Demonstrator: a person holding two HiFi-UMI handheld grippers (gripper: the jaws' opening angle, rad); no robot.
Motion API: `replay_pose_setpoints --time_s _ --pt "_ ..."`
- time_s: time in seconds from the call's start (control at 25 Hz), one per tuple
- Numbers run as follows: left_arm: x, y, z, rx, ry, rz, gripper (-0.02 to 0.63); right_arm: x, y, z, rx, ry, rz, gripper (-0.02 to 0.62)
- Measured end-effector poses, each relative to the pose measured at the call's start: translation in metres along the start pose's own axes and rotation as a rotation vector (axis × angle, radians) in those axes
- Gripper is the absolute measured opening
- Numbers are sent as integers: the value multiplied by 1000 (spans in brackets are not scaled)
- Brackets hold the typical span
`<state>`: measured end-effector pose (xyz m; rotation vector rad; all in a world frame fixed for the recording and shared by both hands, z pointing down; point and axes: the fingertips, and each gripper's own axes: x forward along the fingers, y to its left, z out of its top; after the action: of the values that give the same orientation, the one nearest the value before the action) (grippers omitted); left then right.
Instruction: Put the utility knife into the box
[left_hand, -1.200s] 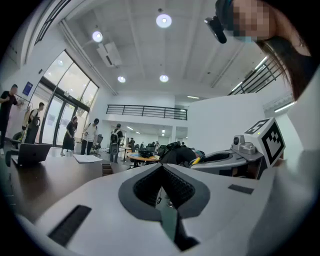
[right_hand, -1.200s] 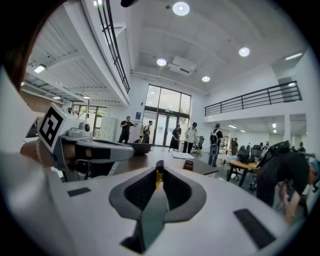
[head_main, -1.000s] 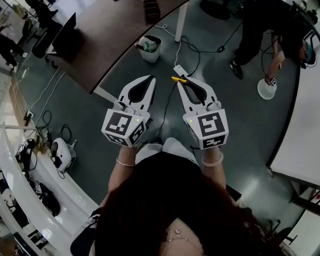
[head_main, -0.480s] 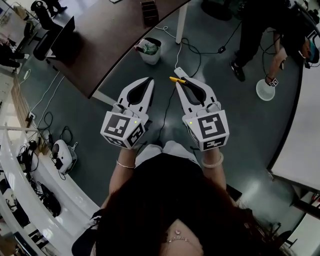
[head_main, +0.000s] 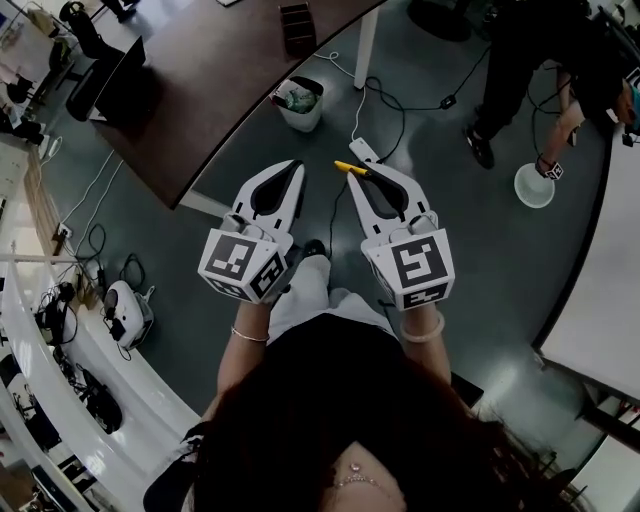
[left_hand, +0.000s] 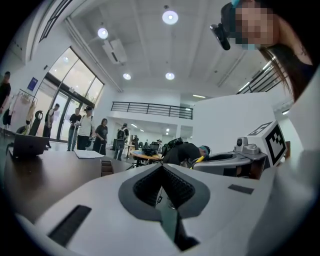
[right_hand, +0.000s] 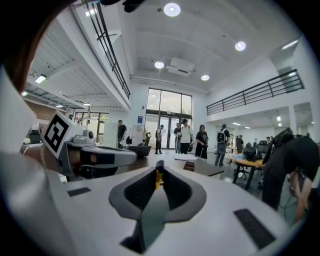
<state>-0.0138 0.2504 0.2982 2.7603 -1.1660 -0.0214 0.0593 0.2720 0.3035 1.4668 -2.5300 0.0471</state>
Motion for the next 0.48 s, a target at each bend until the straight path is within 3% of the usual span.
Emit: replay_pose_setpoints --time_s 0.48 --pt "96 86 16 -1 -5 -68 2 115 -57 27 -16 -8 -31 54"
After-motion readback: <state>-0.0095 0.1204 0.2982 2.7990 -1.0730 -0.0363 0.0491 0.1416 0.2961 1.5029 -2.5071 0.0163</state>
